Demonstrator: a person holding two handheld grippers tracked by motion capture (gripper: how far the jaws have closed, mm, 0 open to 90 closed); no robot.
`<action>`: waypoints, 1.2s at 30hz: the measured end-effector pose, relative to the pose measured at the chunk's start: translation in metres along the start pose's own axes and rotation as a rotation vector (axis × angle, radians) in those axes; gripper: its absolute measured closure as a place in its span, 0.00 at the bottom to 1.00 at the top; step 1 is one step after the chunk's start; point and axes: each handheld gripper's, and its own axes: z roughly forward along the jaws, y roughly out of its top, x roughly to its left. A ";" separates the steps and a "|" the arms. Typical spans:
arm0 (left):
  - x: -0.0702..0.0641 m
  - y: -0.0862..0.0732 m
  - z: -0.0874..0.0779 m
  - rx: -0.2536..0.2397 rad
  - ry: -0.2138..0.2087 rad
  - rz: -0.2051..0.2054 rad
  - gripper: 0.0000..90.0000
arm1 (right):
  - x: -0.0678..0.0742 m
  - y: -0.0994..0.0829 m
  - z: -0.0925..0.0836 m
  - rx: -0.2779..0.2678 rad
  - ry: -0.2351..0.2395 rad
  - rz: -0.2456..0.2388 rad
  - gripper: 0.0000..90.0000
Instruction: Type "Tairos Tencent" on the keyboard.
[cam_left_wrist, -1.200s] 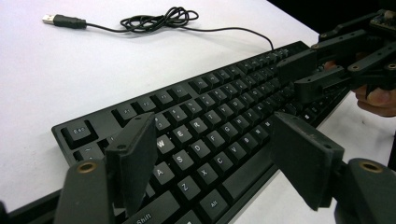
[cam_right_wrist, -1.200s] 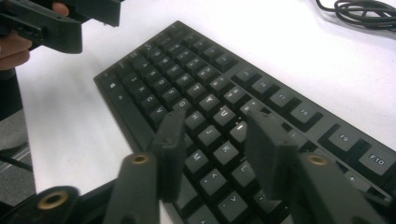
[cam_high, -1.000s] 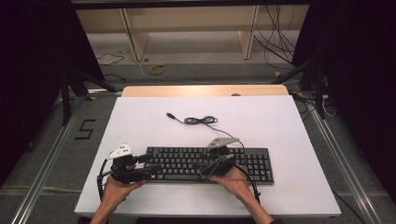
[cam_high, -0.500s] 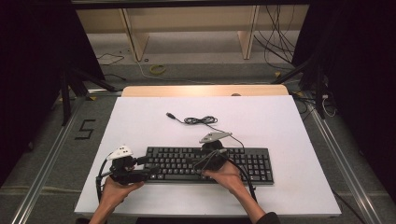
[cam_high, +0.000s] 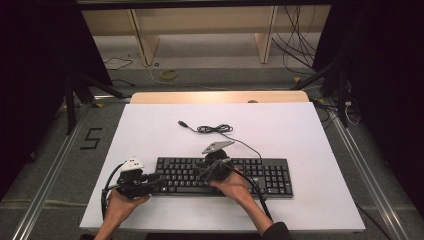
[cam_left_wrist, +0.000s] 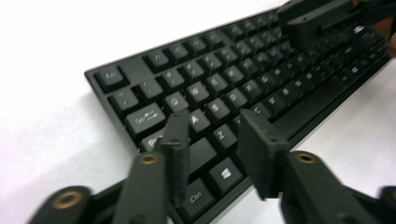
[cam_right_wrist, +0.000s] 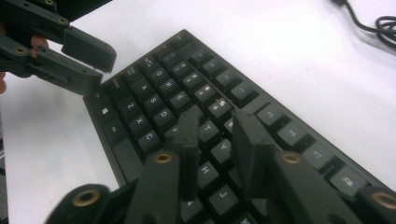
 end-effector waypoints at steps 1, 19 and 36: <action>0.000 0.000 0.000 0.005 0.000 0.000 0.77 | 0.000 0.001 0.002 -0.001 0.000 -0.002 0.86; 0.004 0.000 0.009 0.083 0.022 0.002 0.99 | 0.001 0.005 0.023 0.045 -0.017 -0.004 1.00; 0.006 0.000 0.011 0.088 0.020 -0.007 0.99 | 0.004 0.007 0.034 0.072 -0.020 -0.010 1.00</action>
